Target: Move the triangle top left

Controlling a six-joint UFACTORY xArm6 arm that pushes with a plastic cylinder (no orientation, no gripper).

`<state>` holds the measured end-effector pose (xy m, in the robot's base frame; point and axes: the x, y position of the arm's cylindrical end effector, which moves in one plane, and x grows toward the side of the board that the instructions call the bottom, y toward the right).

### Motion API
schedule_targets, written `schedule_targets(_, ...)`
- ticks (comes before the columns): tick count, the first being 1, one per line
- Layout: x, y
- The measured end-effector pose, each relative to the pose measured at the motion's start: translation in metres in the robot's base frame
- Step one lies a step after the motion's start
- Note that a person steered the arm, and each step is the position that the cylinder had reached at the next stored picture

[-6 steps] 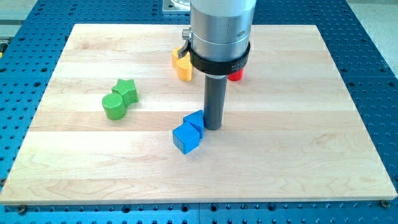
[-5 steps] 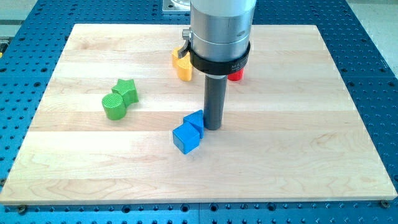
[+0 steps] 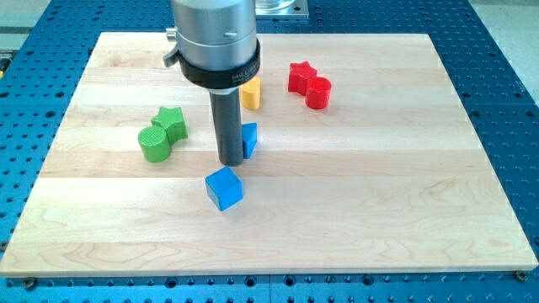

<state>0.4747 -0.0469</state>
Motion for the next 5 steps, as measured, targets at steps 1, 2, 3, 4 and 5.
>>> schedule_targets(1,0.002,0.026)
schedule_targets(2,-0.018,0.038)
schedule_targets(3,-0.058,0.043)
schedule_targets(4,-0.099,-0.008)
schedule_targets(5,-0.085,-0.018)
